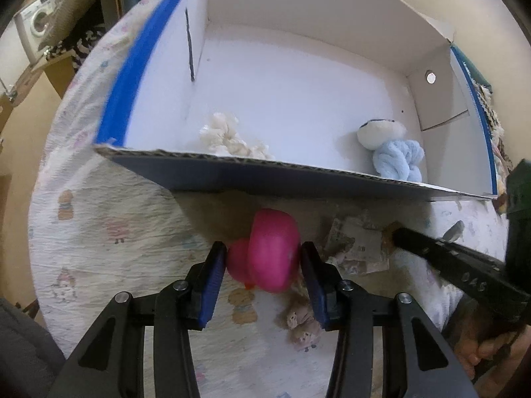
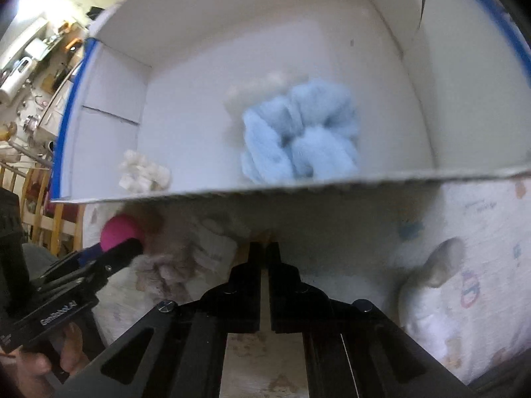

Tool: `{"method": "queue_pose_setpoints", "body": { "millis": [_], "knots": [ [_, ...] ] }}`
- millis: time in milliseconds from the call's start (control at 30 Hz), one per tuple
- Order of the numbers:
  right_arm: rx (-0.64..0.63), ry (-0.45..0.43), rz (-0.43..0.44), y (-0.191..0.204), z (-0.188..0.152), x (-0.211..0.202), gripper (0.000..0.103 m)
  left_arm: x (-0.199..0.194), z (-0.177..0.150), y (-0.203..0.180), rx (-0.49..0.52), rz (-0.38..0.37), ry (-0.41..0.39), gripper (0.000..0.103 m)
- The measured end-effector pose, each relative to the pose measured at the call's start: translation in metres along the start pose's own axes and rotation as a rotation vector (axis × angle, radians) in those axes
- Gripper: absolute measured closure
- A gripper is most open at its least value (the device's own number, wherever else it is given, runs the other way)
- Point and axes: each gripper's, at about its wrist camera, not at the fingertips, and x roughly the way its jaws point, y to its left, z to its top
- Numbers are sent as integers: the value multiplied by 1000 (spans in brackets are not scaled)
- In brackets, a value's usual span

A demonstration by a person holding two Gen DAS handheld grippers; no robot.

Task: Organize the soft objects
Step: 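Grasp the pink rubber duck with the left tool while the right tool grasps the orange piece, then carry the duck and orange piece into the box and open both tools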

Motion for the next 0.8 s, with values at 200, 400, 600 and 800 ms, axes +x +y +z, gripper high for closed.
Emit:
{"method": "queue_pose_setpoints", "body": {
  "millis": [200,400,600,800],
  "knots": [
    [7,-79,13,0,-4,-25,98,-26,-2,11,18,53,-63,61],
    [-75,-156,-12,17,-6,-42,98,-51,-7,20,-6,55,-119,61],
    [-89,-212,57,15,-14,-82,98,-86,-14,30,-46,25,-175,61],
    [-127,-262,84,22,-20,-112,98,-115,-16,22,10,102,-248,61]
  ]
}}
